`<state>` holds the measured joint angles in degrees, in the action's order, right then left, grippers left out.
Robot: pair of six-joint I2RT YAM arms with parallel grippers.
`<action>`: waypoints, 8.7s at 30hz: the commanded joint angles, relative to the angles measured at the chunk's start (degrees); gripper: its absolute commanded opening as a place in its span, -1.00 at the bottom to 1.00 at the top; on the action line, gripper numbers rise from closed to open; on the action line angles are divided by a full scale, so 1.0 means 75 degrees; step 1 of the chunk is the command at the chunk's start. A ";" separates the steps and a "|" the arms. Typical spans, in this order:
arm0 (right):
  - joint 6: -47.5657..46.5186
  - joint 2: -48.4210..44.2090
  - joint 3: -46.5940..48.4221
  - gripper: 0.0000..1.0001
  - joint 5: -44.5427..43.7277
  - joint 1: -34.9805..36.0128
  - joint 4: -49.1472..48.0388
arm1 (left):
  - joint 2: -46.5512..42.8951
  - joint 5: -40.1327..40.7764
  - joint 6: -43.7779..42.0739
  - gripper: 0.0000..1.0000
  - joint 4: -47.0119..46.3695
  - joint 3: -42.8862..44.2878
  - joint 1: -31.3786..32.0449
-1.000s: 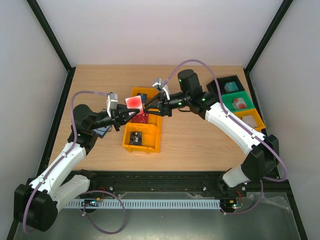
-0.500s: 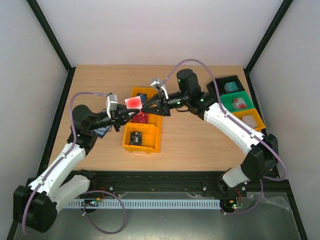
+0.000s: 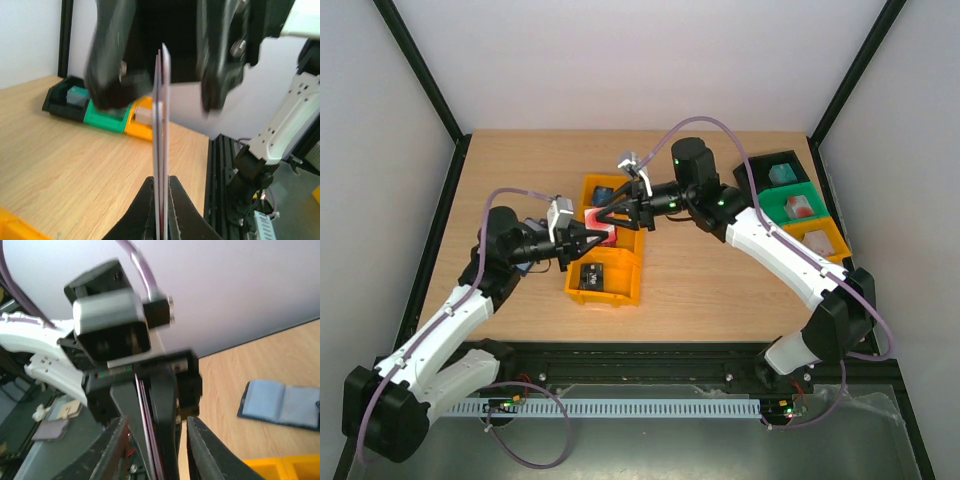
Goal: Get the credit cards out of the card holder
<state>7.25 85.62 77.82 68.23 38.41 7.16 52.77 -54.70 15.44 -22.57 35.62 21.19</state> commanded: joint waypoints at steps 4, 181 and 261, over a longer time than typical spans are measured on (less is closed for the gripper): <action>0.1453 -0.0284 -0.0416 -0.55 -0.0428 0.0023 -0.2505 | 0.0055 0.0288 -0.1111 -0.95 0.1539 0.0309 0.0186; -0.7919 -0.0600 0.0302 -0.46 -0.4689 0.1580 0.1851 | -0.0656 0.4058 -0.4564 -0.95 0.1737 0.0212 0.0449; -0.5663 -0.1172 0.0030 -0.97 -0.2315 -0.0300 0.2329 | -0.0446 0.1868 -0.6492 -0.95 0.5440 0.0524 0.0479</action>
<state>-37.50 80.05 77.87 52.38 39.29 28.27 48.29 -37.65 -32.16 8.16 40.12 25.08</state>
